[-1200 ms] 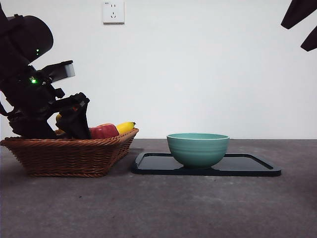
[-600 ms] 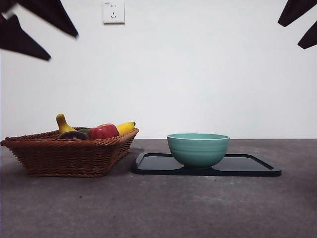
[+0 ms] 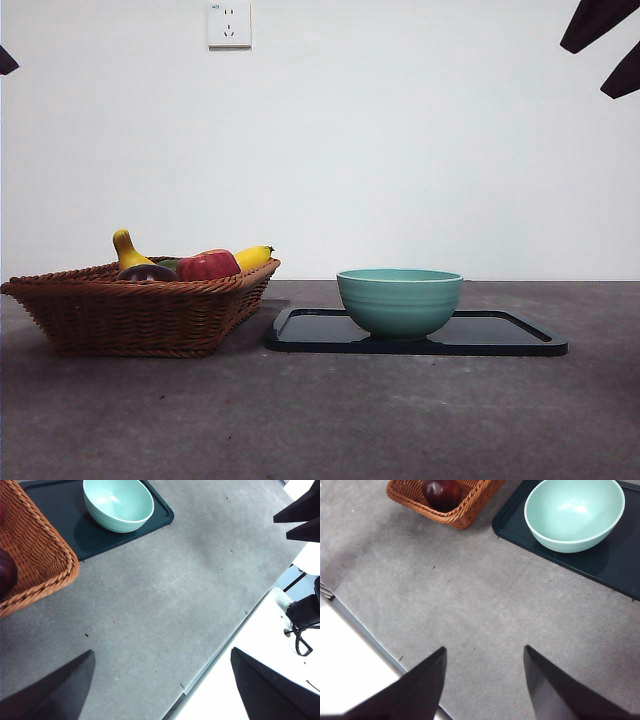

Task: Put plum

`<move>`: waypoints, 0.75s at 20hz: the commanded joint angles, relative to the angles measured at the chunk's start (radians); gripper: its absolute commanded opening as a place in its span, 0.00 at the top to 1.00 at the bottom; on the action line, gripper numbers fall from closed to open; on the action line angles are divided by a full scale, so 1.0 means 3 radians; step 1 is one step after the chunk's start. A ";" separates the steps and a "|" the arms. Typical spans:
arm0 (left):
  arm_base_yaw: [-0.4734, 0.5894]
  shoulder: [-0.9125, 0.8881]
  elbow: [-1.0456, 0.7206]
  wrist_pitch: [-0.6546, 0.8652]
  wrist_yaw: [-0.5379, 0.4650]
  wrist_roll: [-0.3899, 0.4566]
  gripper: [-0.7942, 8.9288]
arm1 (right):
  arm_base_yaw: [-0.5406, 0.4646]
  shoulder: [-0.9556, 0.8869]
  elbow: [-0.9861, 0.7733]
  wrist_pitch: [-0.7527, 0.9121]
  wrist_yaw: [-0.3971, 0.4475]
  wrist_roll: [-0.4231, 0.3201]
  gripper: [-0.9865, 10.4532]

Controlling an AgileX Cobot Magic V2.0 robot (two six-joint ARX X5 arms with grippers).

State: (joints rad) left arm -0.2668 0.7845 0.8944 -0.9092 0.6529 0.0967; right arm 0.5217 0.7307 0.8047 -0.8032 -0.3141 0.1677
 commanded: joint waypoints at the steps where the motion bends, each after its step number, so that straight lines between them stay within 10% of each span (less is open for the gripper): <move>1: -0.0013 0.0018 0.0032 0.0032 0.0010 0.0074 0.47 | 0.0020 0.0017 0.0022 0.0032 0.0001 0.0078 0.70; 8: -0.0013 0.0017 0.0032 0.0034 0.0010 0.0075 0.47 | -0.0037 0.0130 0.0076 0.0285 0.0348 0.0557 0.70; 15: -0.0013 0.0017 0.0032 0.0032 0.0010 0.0074 0.47 | -0.0529 0.1225 0.0788 0.0334 0.0367 0.0366 0.66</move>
State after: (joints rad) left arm -0.2668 0.7845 0.8944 -0.9089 0.6529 0.1070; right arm 0.3603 1.0775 1.0241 -0.7128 -0.2062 0.3008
